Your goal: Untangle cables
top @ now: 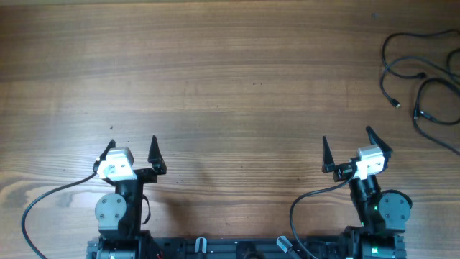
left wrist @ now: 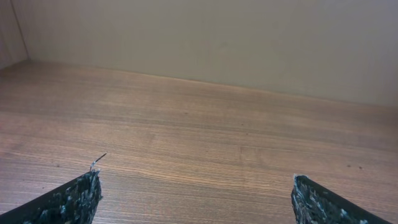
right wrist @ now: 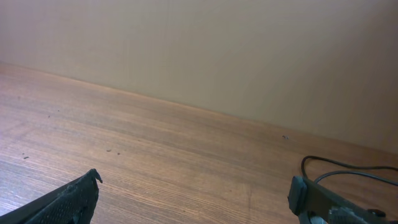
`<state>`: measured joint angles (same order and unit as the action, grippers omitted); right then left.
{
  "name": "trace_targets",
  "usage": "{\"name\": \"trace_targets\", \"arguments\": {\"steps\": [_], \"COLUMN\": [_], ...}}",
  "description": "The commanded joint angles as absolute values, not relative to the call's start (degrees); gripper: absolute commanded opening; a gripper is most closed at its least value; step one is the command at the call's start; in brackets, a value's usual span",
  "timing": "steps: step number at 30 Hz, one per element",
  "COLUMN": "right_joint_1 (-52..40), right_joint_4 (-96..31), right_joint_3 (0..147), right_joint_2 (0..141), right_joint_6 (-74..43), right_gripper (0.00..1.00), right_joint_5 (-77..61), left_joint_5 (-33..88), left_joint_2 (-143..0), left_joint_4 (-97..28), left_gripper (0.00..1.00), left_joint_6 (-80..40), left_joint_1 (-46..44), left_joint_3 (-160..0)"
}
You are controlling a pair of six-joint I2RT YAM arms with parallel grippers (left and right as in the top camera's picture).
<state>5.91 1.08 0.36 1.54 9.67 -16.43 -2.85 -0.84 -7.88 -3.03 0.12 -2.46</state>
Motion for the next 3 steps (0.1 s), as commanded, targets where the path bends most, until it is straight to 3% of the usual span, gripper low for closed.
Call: {"name": "trace_targets", "arguments": {"steps": [1,3], "right_joint_1": [5.67,5.67], "right_joint_4": [1.28,1.28], "right_joint_3": [0.3,0.3], "right_joint_2": [1.15,1.15], "right_joint_6": [8.99,8.99], "right_gripper": [1.0,1.0], "right_joint_5": [-15.9,-15.9], "left_joint_5": [-1.98,-1.98], "left_joint_2": [-0.16,-0.16], "left_joint_4": [-7.66,-7.66], "left_gripper": [1.0,1.0], "left_joint_6": [-1.91,-1.91], "left_joint_1": [0.49,0.49], "left_joint_3": [-2.02,-2.02]}}
